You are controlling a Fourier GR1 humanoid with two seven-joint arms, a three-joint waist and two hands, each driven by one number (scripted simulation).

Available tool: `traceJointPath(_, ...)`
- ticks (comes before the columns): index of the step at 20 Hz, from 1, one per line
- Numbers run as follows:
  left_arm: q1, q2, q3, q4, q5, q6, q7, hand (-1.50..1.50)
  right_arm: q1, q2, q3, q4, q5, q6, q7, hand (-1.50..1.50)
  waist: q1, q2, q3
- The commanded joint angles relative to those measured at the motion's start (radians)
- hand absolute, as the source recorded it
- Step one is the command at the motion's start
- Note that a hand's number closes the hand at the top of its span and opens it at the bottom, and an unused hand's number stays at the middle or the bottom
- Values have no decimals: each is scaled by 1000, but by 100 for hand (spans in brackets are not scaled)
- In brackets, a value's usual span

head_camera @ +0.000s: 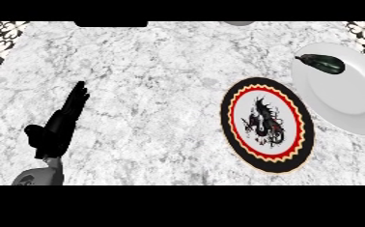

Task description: Pick the eggplant from the plate and place it in the plate

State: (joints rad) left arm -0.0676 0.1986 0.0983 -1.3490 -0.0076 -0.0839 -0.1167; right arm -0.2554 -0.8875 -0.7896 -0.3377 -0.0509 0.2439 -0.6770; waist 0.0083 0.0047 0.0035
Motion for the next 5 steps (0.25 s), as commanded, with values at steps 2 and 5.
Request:
traceJointPath(2,36,9,12,-19,12,-24,-13,0,26,-13,24,96,25,6,-118,-150,5,0,0)
traceJointPath(5,44,-4,-13,-39,-5,-18,-7,0,28,-42,-1,129,12,-3,-148,-150,9,1,2)
